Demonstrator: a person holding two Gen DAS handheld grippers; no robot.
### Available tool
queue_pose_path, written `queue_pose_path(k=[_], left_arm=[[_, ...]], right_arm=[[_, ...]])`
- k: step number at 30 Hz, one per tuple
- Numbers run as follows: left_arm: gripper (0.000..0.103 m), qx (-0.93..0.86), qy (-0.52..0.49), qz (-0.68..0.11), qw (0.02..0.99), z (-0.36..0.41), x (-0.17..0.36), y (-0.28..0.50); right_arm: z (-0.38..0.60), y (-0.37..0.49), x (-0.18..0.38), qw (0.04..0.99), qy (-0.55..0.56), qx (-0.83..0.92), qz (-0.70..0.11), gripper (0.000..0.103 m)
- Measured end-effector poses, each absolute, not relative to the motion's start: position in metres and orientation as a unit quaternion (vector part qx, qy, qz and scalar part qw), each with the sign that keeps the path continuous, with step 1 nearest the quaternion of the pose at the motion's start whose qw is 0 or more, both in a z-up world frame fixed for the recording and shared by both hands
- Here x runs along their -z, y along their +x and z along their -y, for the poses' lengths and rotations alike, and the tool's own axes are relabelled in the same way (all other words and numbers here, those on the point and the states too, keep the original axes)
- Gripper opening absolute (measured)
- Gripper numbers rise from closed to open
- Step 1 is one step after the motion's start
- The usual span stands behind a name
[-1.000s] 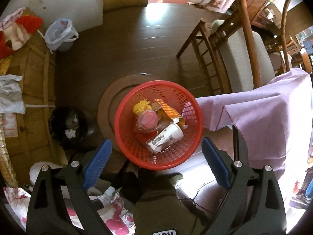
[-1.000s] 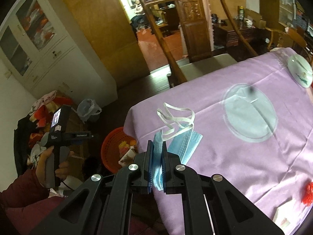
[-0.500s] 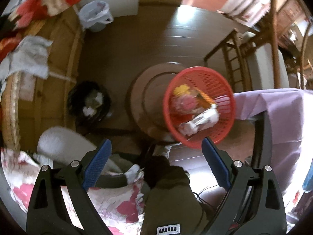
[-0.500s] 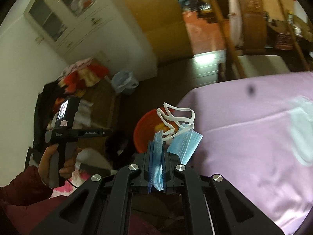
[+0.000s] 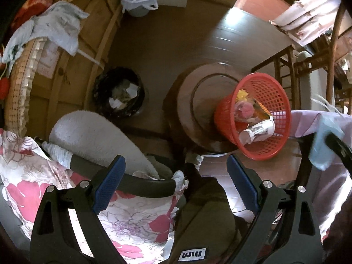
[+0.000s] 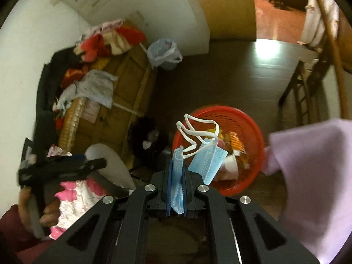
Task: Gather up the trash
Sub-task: 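Open the left tool over the red basket while the right tool opens to drop the mask, then move both open tools back over the table toward the tissue and red net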
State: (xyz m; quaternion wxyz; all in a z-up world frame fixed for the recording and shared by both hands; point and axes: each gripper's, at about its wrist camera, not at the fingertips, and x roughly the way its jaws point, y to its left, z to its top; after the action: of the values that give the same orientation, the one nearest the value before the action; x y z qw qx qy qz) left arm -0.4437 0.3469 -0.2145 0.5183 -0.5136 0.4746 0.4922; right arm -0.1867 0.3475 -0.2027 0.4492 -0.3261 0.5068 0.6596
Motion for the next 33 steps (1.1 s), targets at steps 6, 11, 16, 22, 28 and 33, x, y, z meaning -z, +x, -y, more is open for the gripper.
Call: queue_pose_path(k=[6, 11, 16, 22, 28, 33], left_arm=[[0.090, -0.492, -0.505, -0.487, 0.515, -0.346, 0.220, -0.444], [0.090, -0.485, -0.501, -0.491, 0.522, -0.353, 0.221, -0.435], [0.090, -0.473, -0.484, -0.494, 0.546, -0.363, 0.211, -0.410], [0.090, -0.448, -0.447, -0.505, 0.587, -0.372, 0.194, -0.364], [0.090, -0.419, -0.404, -0.513, 0.631, -0.371, 0.174, -0.312], [0.090, -0.393, -0.371, -0.520, 0.661, -0.361, 0.161, -0.272]], right_arm=[[-0.376, -0.172, 0.222, 0.467, -0.295, -0.631, -0.544, 0.037], [-0.374, -0.166, 0.206, 0.476, -0.288, -0.636, -0.534, 0.038], [-0.360, -0.152, 0.184, 0.493, -0.281, -0.637, -0.522, 0.039], [-0.327, -0.126, 0.146, 0.525, -0.249, -0.635, -0.508, 0.039], [-0.289, -0.095, 0.116, 0.562, -0.216, -0.626, -0.496, 0.039], [-0.250, -0.064, 0.101, 0.601, -0.187, -0.599, -0.495, 0.039]])
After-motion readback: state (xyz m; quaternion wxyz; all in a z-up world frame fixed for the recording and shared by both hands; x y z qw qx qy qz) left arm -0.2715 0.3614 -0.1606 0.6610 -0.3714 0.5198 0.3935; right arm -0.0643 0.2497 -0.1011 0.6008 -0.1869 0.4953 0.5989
